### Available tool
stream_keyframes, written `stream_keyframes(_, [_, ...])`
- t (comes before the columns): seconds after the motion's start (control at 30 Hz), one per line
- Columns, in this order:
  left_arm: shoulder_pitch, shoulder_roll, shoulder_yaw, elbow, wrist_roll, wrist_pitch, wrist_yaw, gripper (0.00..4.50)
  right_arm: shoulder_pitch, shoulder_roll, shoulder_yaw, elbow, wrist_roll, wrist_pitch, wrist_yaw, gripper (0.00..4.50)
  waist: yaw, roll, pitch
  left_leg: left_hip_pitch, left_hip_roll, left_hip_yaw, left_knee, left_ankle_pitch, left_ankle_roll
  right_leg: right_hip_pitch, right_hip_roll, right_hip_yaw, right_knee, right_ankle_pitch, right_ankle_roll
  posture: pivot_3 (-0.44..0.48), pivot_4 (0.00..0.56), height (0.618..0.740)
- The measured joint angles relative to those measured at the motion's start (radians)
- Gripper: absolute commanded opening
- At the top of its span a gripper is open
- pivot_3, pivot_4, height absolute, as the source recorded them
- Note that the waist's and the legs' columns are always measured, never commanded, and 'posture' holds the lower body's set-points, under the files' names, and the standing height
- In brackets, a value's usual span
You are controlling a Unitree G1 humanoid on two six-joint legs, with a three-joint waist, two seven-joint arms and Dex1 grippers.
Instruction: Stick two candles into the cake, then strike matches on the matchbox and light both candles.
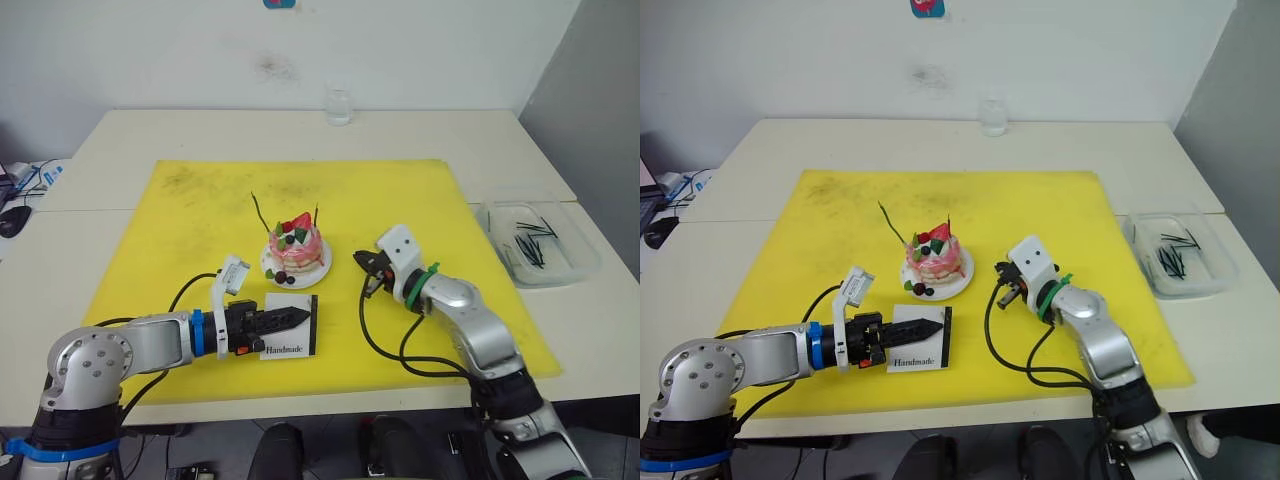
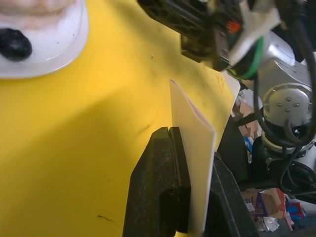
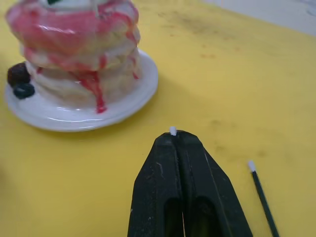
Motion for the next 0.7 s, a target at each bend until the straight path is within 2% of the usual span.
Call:
stream_keyframes(0.1, [-0.004,-0.003,-0.009,0.002,0.001,0.000,-0.002,0.00,0.098,-0.026,-0.005,-0.079,0.012,0.011,0.002,0.02,0.000,0.000,0.000,0.000,0.000,0.000,0.000,0.000,0.000,0.000,0.000,0.000,0.000,0.000,0.000,0.000,0.150,0.740])
stream_keyframes(0.2, [-0.014,-0.004,-0.025,0.003,0.002,0.000,-0.009,0.00,0.169,-0.026,-0.003,-0.084,0.009,-0.005,-0.015,0.02,-0.002,0.000,0.000,0.001,-0.001,0.000,0.000,0.000,0.000,0.000,0.000,0.000,0.001,0.000,0.000,0.000,0.150,0.740])
stream_keyframes(0.43, [-0.024,-0.006,-0.038,0.012,0.014,0.000,-0.016,0.00,0.186,0.003,0.001,-0.039,0.000,-0.067,-0.062,0.02,-0.003,0.000,0.000,0.001,-0.001,0.000,0.000,0.000,0.000,0.000,0.001,0.000,0.000,0.000,0.000,0.000,0.150,0.740])
stream_keyframes(0.47, [-0.026,-0.006,-0.042,0.018,0.017,0.000,-0.016,0.00,0.186,0.006,0.001,-0.029,0.000,-0.071,-0.069,0.44,-0.003,0.000,0.000,0.000,-0.001,0.000,0.000,0.000,0.000,0.000,0.001,0.000,0.000,0.000,0.000,0.000,0.150,0.740])
stream_keyframes(0.57, [-0.030,-0.006,-0.045,0.022,0.019,0.000,-0.017,0.00,0.186,0.006,-0.002,-0.024,0.000,-0.078,-0.076,1.34,-0.003,0.000,0.000,0.000,-0.001,0.001,0.000,0.000,0.000,0.000,0.001,0.001,0.000,0.000,0.000,0.000,0.150,0.740])
stream_keyframes(0.7, [-0.030,-0.006,-0.045,0.022,0.019,0.000,-0.019,0.00,0.186,0.003,-0.001,-0.024,0.001,-0.078,-0.078,1.34,-0.003,0.000,0.000,0.001,-0.001,0.000,0.000,0.000,0.000,0.000,0.001,0.000,0.000,0.000,0.000,0.000,0.150,0.740])
